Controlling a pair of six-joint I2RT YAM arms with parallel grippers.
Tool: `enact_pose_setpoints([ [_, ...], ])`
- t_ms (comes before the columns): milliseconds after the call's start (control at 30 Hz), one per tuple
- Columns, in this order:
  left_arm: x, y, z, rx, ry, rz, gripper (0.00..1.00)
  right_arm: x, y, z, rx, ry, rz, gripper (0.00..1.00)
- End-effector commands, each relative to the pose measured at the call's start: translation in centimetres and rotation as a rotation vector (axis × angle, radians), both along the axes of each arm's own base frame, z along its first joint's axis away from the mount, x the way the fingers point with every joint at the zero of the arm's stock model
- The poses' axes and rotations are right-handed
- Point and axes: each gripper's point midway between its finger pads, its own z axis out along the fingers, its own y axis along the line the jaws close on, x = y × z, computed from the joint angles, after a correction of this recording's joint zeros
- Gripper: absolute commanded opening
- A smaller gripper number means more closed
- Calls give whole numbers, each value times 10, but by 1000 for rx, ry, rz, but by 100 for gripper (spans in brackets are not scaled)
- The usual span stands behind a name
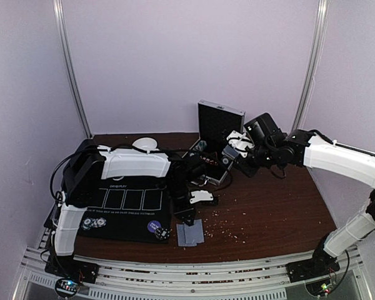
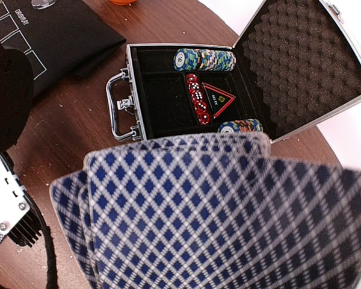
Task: Distribute texas hold em gaming equipment
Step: Distribute the poker card in the small blind area.
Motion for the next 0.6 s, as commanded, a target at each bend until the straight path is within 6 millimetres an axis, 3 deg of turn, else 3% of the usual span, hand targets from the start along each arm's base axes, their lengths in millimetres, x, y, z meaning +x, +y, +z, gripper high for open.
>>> enact_pose_setpoints([
  [0,-2,-9,1,-31,0,-29,26,-2,-6,9,17,-20,-17,41],
  [400,-1,-9,4,-34,-11,-29,33,-1,-7,11,17,-24,-16,41],
  [567,5,-15,27,-88,-41,-18,33,-2,-8,16,16,-33,-20,41],
])
